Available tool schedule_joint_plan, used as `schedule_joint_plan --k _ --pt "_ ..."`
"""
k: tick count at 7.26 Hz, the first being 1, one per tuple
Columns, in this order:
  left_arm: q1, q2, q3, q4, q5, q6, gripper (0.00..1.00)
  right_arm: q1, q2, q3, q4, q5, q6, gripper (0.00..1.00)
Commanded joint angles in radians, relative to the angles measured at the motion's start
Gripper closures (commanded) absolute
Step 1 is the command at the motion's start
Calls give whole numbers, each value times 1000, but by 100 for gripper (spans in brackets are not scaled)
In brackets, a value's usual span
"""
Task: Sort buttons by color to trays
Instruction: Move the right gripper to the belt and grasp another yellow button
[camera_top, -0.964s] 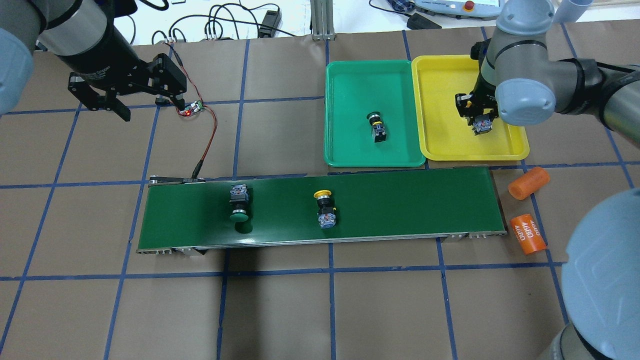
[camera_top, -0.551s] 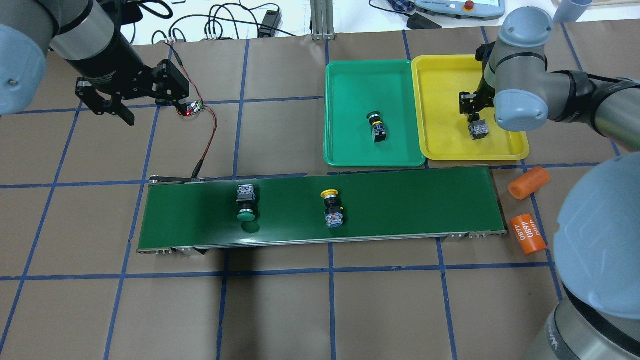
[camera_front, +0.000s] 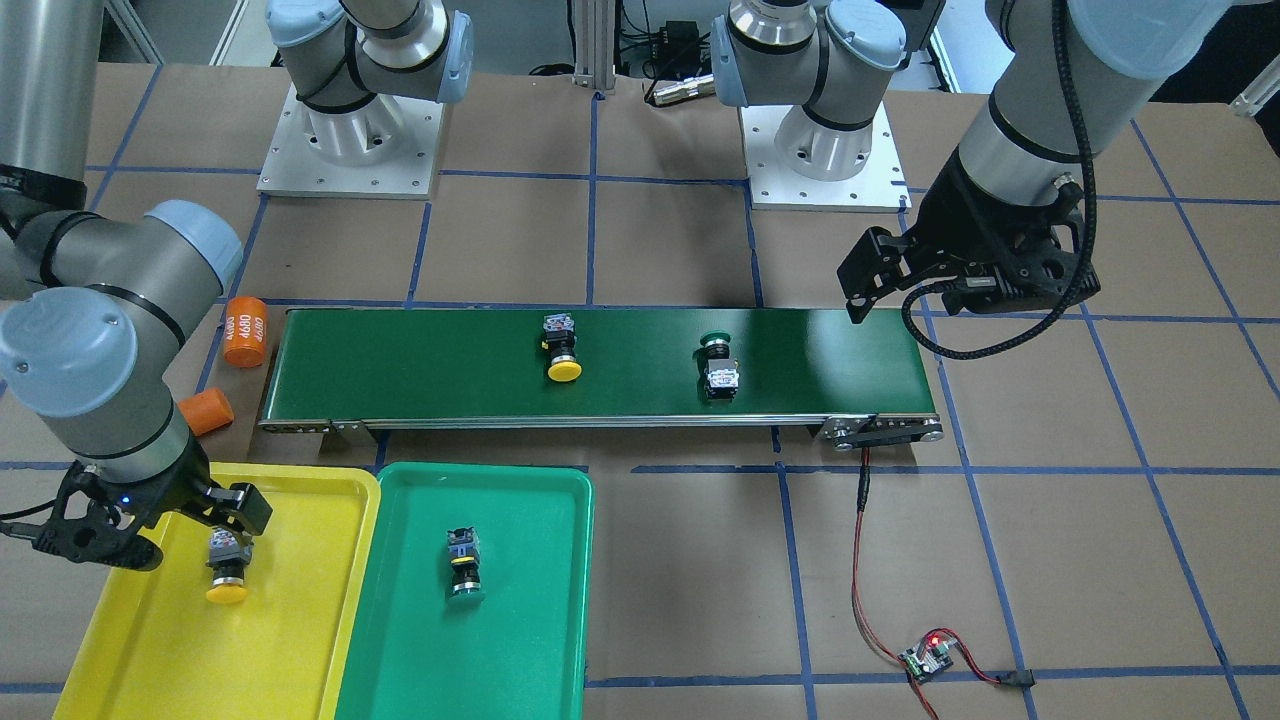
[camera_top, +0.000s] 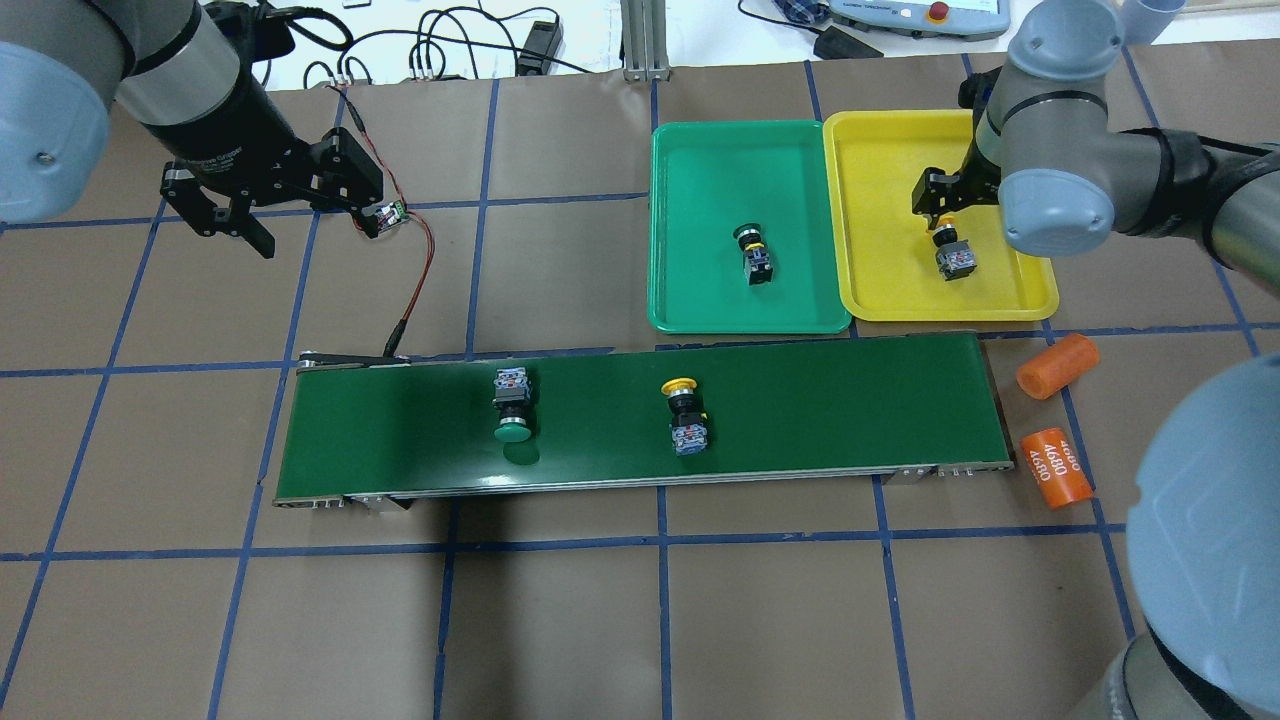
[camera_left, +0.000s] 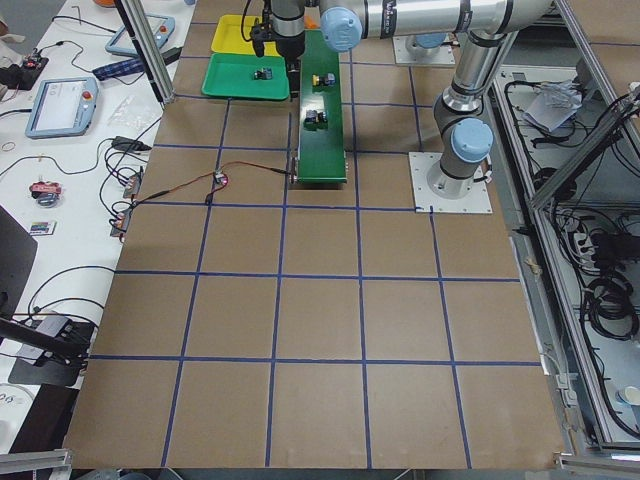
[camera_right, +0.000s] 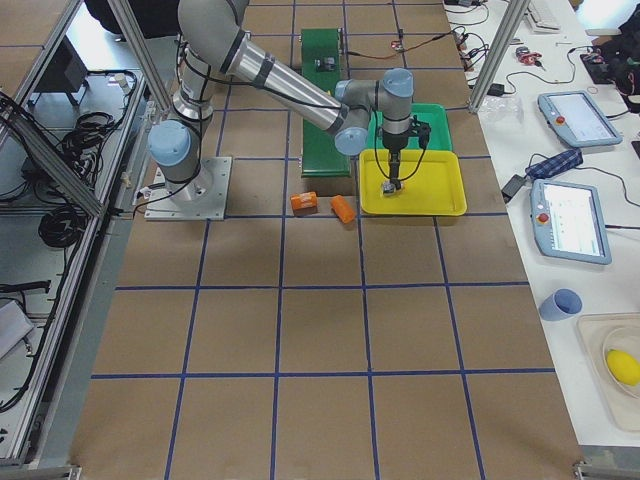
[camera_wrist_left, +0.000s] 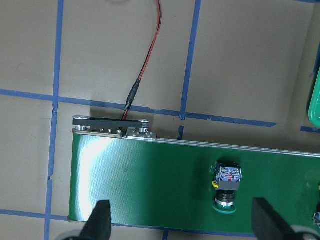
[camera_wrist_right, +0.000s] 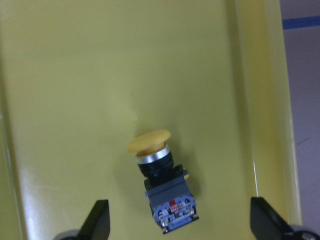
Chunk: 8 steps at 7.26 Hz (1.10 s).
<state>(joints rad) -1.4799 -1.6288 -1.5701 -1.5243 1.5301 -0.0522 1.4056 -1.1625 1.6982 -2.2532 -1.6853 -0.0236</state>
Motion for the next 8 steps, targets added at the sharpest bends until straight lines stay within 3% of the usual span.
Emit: schedule_joint_plan --k 1,2,3,5,8 --pt "3 -14 12 -7 -2 -4 0 16 -156 9 217 9 2 0" --pt "3 -23 18 -16 8 -6 0 68 -246 11 363 39 7 0" --pt "1 -20 37 -43 21 -6 0 129 -305 14 409 44 51 0" --pt "1 -29 64 -66 10 -5 0 257 -318 93 414 50 182 0" --pt "-10 7 -17 -51 16 9 0 372 -263 143 402 50 304 0"
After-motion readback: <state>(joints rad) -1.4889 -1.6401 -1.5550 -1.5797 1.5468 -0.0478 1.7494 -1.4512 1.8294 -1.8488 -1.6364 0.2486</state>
